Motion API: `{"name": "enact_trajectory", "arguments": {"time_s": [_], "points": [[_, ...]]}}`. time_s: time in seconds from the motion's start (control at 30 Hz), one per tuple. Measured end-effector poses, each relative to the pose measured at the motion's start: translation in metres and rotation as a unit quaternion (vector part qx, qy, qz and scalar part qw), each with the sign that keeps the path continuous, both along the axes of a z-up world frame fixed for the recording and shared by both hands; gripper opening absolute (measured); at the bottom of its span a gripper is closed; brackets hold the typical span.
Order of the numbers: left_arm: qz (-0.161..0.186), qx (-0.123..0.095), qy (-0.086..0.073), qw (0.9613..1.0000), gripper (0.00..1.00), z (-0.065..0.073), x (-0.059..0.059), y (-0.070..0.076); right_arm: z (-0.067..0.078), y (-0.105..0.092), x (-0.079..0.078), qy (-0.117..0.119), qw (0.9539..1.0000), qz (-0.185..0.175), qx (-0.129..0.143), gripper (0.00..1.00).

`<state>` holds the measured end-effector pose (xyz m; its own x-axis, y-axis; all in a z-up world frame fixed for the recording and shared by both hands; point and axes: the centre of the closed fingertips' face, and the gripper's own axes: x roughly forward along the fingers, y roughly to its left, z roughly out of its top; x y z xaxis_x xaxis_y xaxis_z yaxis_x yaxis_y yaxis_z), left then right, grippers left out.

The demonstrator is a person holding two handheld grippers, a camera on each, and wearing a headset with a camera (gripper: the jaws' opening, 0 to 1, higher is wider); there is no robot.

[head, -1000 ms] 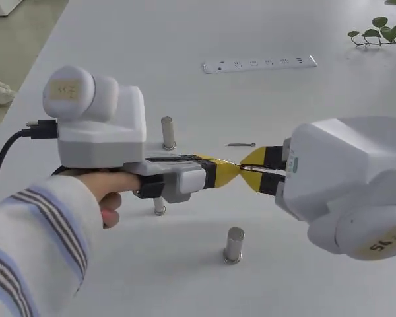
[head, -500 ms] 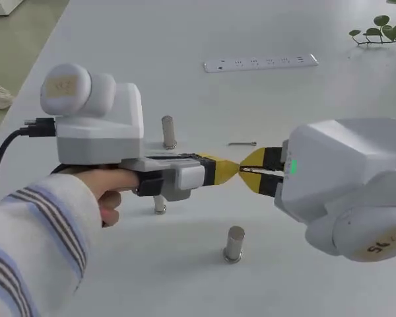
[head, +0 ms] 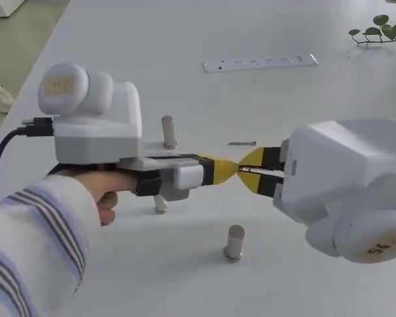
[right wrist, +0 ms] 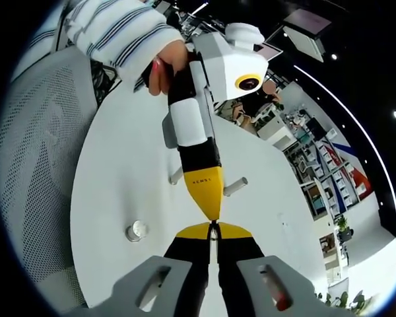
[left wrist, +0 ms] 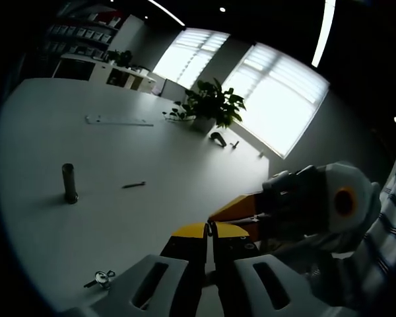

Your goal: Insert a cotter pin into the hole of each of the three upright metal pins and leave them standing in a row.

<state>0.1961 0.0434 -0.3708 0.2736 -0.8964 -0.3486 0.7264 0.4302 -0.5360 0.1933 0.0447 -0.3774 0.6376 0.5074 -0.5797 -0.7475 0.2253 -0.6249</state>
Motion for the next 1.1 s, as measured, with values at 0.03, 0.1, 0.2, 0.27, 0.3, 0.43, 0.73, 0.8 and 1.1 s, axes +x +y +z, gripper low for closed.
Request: {"name": "enact_trajectory", "arguments": {"time_s": [0.03,0.1,0.2,0.27,0.3,0.43,0.73,0.8,1.1], "points": [[-0.001,0.002,-0.006,1.0,0.0,0.0,0.0,0.0,0.0,0.0,0.0,-0.001,1.0,0.001,-0.002,0.0],[0.0,0.003,-0.004,1.0,0.0,0.0,0.0,0.0,0.0,0.0,0.001,-0.003,1.0,0.0,-0.003,0.0],[0.002,0.001,-0.003,1.0,0.0,0.0,0.001,0.001,0.0,-0.001,0.003,0.002,1.0,-0.007,0.001,0.09],[0.004,0.003,-0.008,1.0,0.0,0.001,0.002,0.002,0.002,-0.001,0.003,0.005,0.9999,-0.007,0.011,0.14],[0.003,0.004,-0.009,0.9999,0.0,0.001,0.002,0.003,0.002,-0.002,0.003,0.008,0.9998,-0.009,0.016,0.15],[0.001,0.001,-0.014,0.9999,0.0,0.005,0.001,0.006,-0.004,-0.005,0.001,0.046,0.9984,-0.016,0.028,0.18],[-0.019,0.013,-0.074,0.997,0.0,0.014,-0.002,0.013,-0.011,-0.009,-0.006,0.138,0.9853,-0.029,0.096,0.23],[-0.029,0.015,-0.089,0.9956,0.0,0.017,-0.005,0.013,-0.011,-0.008,-0.008,0.164,0.9786,-0.03,0.121,0.23],[-0.09,0.008,-0.175,0.9803,0.0,0.03,-0.021,0.007,-0.001,0.003,-0.016,0.251,0.9395,-0.032,0.231,0.22]]}}
